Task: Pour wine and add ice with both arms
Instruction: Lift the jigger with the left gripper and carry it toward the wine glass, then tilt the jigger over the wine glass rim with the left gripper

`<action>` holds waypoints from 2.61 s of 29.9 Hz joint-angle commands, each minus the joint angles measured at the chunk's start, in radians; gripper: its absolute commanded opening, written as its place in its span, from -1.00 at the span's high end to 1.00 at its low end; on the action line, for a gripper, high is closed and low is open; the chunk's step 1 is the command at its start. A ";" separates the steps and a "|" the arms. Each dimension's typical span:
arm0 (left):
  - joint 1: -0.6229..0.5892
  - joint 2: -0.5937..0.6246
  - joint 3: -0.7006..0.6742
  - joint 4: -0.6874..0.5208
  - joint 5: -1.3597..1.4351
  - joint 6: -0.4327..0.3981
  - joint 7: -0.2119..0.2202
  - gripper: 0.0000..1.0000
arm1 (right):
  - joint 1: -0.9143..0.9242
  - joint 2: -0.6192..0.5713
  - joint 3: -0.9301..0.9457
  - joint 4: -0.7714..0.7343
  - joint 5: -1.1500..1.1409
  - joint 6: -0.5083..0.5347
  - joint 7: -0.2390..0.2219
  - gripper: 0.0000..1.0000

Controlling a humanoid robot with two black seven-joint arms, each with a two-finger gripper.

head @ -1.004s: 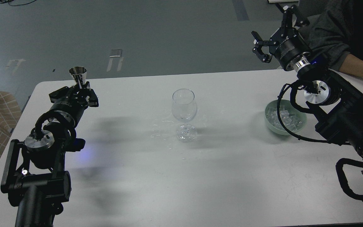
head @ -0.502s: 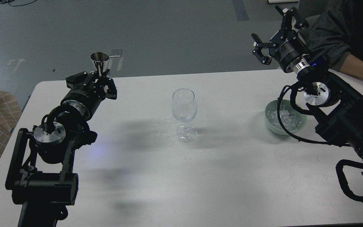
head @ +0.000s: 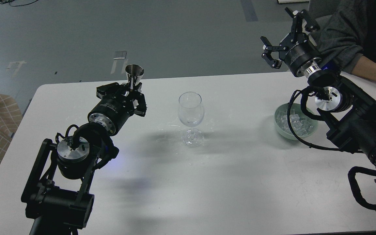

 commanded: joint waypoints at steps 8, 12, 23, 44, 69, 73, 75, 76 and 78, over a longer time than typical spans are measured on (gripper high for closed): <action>0.004 0.000 0.088 -0.021 0.064 -0.004 0.000 1.00 | -0.001 0.000 0.001 0.001 0.000 0.000 0.000 -1.00; 0.015 0.000 0.111 -0.028 0.086 -0.015 -0.002 1.00 | -0.001 0.000 -0.001 0.001 0.000 0.000 0.000 -1.00; 0.036 0.000 0.172 -0.031 0.218 -0.039 -0.005 1.00 | -0.006 -0.002 0.001 0.001 0.000 0.000 0.000 -1.00; 0.013 0.000 0.238 -0.061 0.371 -0.038 -0.005 1.00 | -0.012 -0.002 0.001 0.002 -0.006 0.000 0.002 -1.00; -0.017 0.000 0.252 -0.057 0.580 -0.032 -0.005 1.00 | -0.017 0.000 0.001 0.004 -0.006 0.000 0.002 -1.00; -0.020 0.000 0.278 -0.057 0.604 -0.030 -0.005 1.00 | -0.017 0.000 0.001 0.004 -0.006 0.000 0.002 -1.00; -0.020 0.000 0.289 -0.055 0.619 -0.030 -0.005 1.00 | -0.020 0.000 0.001 0.004 -0.006 0.002 0.002 -1.00; -0.020 0.000 0.292 -0.055 0.623 -0.030 -0.005 1.00 | -0.020 0.000 0.001 0.004 -0.006 0.000 0.002 -1.00; -0.020 0.000 0.299 -0.054 0.641 -0.030 -0.006 1.00 | -0.020 -0.002 0.001 0.004 -0.006 0.002 0.002 -1.00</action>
